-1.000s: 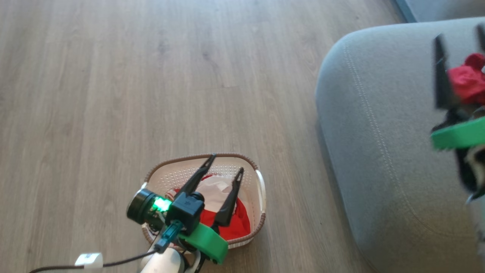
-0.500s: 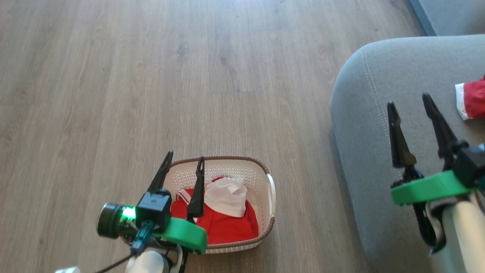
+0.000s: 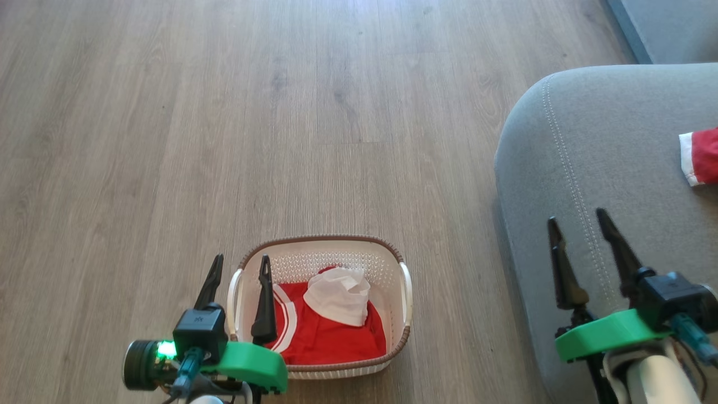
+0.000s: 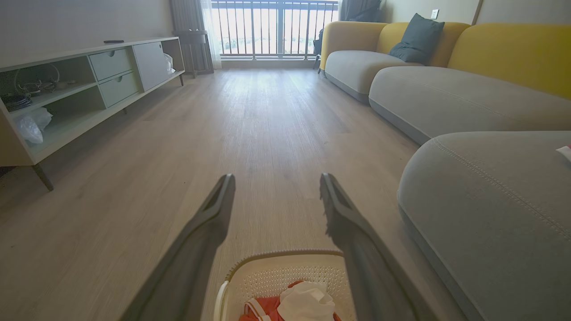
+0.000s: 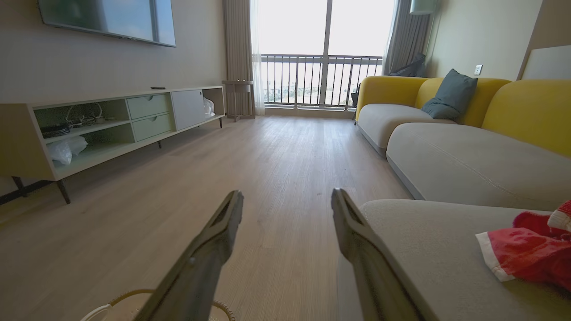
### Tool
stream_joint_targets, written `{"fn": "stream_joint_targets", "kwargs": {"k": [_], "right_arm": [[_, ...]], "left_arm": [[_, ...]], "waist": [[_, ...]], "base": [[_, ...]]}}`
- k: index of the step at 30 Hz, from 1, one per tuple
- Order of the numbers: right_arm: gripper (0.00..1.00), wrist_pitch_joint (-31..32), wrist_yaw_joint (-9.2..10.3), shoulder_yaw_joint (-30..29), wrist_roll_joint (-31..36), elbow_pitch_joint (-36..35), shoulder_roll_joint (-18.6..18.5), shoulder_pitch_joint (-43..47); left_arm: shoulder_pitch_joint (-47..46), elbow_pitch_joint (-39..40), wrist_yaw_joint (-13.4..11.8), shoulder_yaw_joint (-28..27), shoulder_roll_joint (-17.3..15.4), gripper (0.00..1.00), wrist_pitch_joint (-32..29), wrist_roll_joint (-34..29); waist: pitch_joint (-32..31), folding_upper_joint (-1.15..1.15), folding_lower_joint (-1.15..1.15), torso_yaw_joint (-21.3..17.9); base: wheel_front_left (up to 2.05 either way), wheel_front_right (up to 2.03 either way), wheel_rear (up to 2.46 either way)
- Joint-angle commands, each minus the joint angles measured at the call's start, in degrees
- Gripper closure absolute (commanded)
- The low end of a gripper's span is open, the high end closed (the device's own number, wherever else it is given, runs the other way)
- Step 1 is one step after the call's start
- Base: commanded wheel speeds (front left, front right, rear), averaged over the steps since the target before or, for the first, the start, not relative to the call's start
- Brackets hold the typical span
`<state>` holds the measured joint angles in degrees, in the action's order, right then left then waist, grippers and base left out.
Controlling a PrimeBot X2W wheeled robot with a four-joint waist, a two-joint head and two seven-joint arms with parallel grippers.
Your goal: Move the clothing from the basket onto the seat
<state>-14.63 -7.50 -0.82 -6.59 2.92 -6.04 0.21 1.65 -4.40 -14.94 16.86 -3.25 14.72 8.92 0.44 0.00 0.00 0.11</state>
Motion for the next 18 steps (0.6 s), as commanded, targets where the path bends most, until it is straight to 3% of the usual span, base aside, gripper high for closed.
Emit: {"fn": "stream_joint_targets", "kwargs": {"k": [1,18], "right_arm": [[0.0,-0.4,0.01,2.1,0.7,-1.4,0.0,-0.9],[0.0,-0.4,0.01,2.4,1.1,-0.6,0.2,-1.7]], "left_arm": [[-1.4,1.7,-0.6,-2.0,0.4,0.0,0.3,-0.1],[-1.8,0.9,0.1,-2.1,0.4,0.0,0.3,0.7]], "waist": [[-0.1,0.0,0.0,-0.2],[0.7,0.0,0.0,-1.1]], "base": [[0.0,0.0,0.0],[0.0,0.0,0.0]]}}
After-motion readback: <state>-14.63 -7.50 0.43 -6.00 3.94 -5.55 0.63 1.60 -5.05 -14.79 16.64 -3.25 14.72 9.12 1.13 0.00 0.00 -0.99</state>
